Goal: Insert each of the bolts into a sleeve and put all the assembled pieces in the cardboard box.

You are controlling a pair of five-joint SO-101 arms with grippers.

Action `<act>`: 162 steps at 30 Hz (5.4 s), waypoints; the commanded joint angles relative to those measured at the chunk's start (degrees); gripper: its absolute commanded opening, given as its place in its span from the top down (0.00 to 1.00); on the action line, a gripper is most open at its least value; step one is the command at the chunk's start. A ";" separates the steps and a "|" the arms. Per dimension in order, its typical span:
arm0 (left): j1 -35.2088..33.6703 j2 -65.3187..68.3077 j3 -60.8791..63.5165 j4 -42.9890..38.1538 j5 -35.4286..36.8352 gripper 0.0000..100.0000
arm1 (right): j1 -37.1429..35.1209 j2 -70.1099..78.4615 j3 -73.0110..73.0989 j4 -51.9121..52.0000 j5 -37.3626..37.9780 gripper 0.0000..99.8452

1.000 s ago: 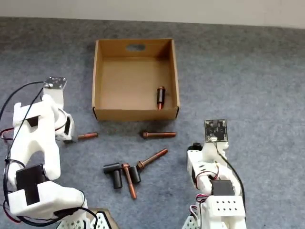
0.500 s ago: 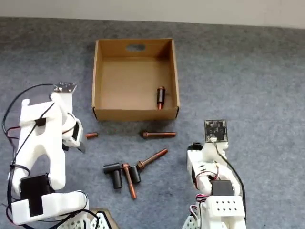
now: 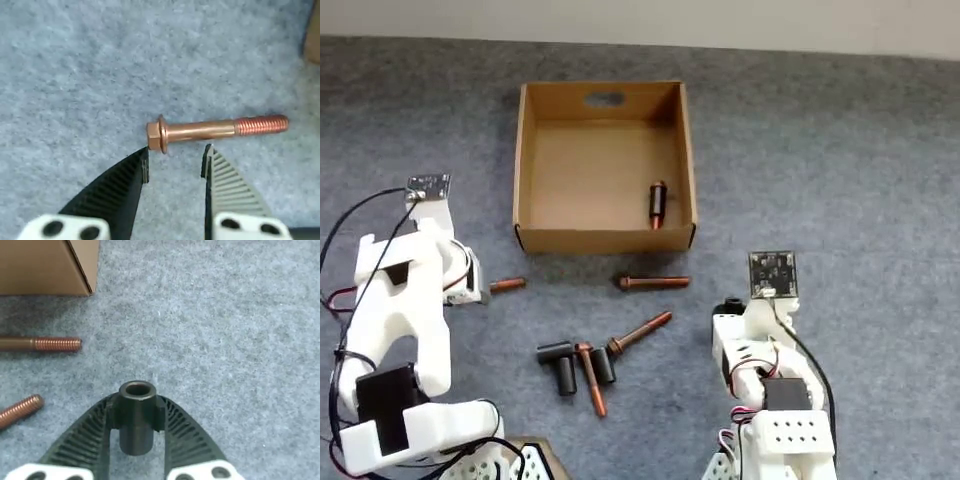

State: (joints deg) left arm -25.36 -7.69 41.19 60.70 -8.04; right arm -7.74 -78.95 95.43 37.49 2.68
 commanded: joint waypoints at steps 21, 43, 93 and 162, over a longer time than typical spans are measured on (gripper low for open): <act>0.04 2.86 -0.84 -14.86 18.29 0.80 | 0.66 -0.66 -0.31 -1.10 -0.09 0.99; 6.99 2.33 -1.80 -14.68 24.44 0.80 | 0.40 -0.66 -0.66 -1.10 -0.09 0.99; 7.78 16.22 -12.70 -4.92 47.47 0.81 | 0.57 -0.66 -1.19 -0.92 -0.09 0.99; 20.70 -9.80 9.80 -6.33 -8.62 0.84 | 0.48 -0.66 -1.10 -1.01 -0.09 0.99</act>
State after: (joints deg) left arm -5.23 -18.33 51.30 55.16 -16.31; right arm -7.74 -78.95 95.43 37.41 2.68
